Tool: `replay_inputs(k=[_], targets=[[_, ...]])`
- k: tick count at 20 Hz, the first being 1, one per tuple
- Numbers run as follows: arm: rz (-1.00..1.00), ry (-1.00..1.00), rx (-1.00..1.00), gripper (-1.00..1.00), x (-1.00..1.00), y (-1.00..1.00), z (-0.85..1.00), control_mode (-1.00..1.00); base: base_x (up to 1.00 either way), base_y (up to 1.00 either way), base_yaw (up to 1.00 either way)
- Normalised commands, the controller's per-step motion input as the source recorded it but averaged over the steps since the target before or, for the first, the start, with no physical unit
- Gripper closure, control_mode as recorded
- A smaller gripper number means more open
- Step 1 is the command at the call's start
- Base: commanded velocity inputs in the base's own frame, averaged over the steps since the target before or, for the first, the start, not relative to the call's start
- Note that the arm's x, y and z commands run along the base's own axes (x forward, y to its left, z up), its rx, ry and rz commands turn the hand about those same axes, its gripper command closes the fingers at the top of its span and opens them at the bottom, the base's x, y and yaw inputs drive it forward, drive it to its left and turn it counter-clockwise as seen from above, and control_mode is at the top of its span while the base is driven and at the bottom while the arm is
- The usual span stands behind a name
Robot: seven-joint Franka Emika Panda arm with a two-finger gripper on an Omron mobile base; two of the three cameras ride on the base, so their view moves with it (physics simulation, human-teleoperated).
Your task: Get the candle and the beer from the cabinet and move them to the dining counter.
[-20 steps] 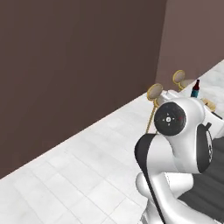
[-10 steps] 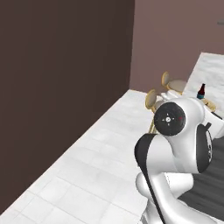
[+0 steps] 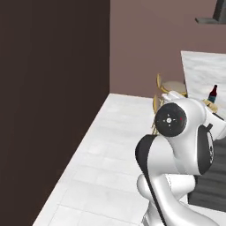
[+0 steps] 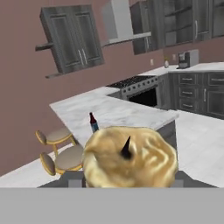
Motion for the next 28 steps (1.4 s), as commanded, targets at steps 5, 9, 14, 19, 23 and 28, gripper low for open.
replay_inputs(k=[5,9,14,19,23,28], targets=[[0.00,0.00,0.00,1.00,0.00,0.00,0.00,1.00,0.66,0.68,-0.41],[0.00,0.00,0.00,1.00,0.00,0.00,0.00,1.00,0.69,0.65,-0.40],[0.00,0.00,0.00,1.00,0.00,0.00,0.00,1.00,0.71,0.64,-0.39],[0.00,0.00,0.00,1.00,0.00,0.00,0.00,1.00,0.73,0.60,-0.39],[0.00,0.00,0.00,1.00,0.00,0.00,0.00,1.00,0.75,0.60,-0.40],[0.00,0.00,0.00,1.00,0.00,0.00,0.00,1.00,0.76,0.56,-0.40]])
